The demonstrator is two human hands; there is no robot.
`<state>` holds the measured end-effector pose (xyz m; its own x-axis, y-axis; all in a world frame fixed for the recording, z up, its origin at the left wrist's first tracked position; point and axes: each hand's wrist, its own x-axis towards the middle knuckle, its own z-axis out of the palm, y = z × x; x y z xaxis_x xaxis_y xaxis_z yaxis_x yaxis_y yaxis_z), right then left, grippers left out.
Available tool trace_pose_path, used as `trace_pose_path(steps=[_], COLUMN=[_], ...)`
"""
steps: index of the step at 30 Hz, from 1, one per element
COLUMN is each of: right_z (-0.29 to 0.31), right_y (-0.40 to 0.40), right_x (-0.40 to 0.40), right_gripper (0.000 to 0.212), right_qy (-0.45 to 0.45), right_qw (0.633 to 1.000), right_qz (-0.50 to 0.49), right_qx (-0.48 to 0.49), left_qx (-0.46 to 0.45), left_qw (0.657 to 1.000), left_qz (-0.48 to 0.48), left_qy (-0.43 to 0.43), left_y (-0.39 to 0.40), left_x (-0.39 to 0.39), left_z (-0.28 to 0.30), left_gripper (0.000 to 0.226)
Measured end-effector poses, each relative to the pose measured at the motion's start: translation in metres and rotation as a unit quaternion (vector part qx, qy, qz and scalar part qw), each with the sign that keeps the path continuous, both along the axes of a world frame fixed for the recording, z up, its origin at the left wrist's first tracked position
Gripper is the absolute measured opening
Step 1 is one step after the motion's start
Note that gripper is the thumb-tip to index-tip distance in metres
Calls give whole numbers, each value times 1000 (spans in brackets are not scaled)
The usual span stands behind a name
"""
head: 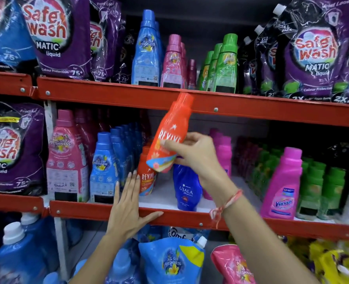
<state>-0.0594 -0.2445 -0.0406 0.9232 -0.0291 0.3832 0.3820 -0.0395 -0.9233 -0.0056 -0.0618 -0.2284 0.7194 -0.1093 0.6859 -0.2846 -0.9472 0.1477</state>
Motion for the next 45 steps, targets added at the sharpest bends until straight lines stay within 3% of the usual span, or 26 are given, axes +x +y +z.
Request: trace_pose_path(steps=[4,14,31,39,42,45], right_z=[-37,-93,-115,-110,-112,-117], right_y=[11,40,47,12,-14,-49], right_x=[14,58,71,55,44,31], right_gripper=[49,55,60,31,6,4], right_qy=[3,77,78,20,-53,-125], right_qw=[994,970,968,974,977,965], right_qz=[-61,-105,-76,-73,-122,-209], right_qx=[-90,-206,-228,-215,-168,-91], left_qx=[-5,5,10,5,0,-5], left_qw=[1000,1000,1000,1000,1000,1000], left_qz=[0,20,19,16,13,8], left_qy=[2,9,7,12,11,7], left_y=[0,-1,-1,-1,-1,-1], left_x=[0,2,3,1,2,3], left_z=[0,-2,-1,-2,-2,-3], left_gripper=[118,120,119,119,120,120])
